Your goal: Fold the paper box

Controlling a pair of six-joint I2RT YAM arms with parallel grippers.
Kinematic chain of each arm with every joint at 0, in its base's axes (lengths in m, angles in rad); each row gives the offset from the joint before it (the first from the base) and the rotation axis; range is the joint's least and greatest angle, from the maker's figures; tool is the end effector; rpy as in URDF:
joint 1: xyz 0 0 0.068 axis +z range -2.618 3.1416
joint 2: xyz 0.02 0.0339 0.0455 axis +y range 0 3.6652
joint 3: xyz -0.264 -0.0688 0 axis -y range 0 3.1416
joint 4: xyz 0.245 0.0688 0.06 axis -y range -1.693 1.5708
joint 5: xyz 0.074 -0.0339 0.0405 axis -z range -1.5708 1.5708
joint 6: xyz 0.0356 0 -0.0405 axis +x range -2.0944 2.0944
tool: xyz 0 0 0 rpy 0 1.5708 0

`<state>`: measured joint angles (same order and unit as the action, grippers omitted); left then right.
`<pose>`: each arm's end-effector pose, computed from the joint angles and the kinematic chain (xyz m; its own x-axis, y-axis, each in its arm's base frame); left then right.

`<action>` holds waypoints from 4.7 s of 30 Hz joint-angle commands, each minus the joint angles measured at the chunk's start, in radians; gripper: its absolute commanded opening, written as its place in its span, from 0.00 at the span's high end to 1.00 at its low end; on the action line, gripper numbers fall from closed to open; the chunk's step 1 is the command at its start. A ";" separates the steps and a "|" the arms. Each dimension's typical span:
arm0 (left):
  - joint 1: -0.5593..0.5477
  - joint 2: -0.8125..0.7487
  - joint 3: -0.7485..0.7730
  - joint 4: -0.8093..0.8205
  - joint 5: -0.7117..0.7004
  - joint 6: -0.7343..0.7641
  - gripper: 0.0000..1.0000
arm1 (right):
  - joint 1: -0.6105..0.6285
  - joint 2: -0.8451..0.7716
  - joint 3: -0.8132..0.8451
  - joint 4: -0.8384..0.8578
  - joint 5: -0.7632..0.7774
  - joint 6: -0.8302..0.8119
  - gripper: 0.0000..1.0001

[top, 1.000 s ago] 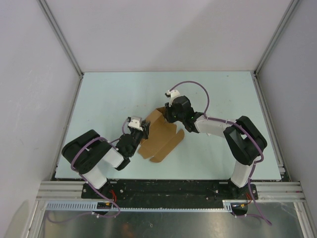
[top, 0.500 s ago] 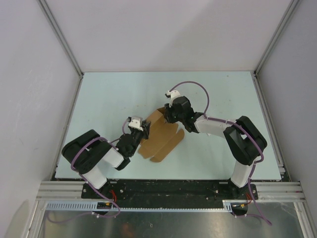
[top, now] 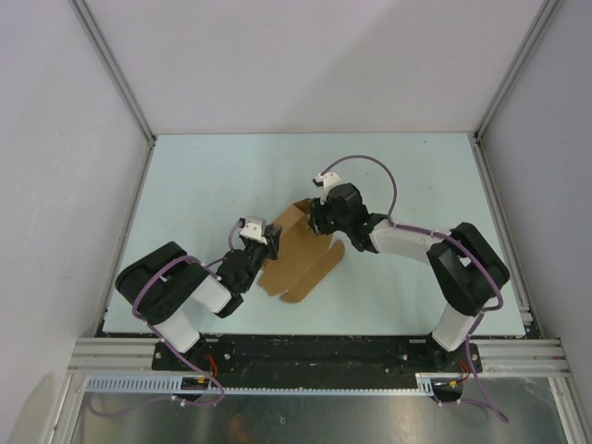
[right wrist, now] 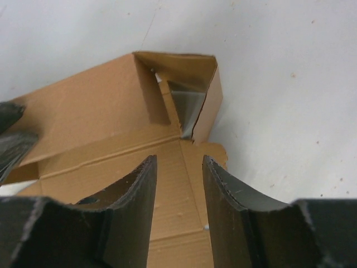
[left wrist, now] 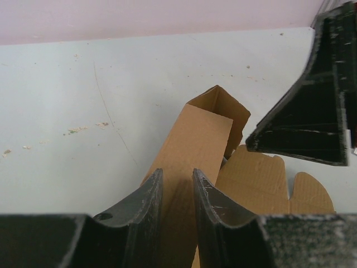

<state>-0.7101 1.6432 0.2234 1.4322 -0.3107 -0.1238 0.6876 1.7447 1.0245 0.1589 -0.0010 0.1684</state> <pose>0.1915 -0.1503 0.1450 -0.0387 -0.1218 -0.9918 0.3871 0.9132 -0.1272 0.2953 0.2426 0.1987 -0.5120 -0.2036 -0.8345 -0.5574 0.8179 0.1424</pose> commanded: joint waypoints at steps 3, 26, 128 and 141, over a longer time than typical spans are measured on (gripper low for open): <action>-0.006 0.033 -0.004 -0.099 0.005 -0.025 0.67 | -0.039 -0.165 -0.133 0.126 -0.065 0.058 0.56; -0.005 0.037 -0.002 -0.099 -0.001 -0.023 0.67 | -0.105 0.055 -0.196 0.367 -0.199 0.187 1.00; -0.005 0.066 -0.007 -0.096 -0.028 -0.011 0.68 | -0.043 0.197 -0.213 0.754 0.082 0.069 0.54; -0.005 0.069 -0.004 -0.096 -0.024 -0.011 0.67 | -0.039 0.214 -0.185 0.749 0.070 0.117 0.76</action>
<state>-0.7113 1.6695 0.2314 1.4582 -0.3340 -0.1223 0.6422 1.9430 0.7990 0.8658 0.0776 0.2604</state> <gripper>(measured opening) 0.326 0.242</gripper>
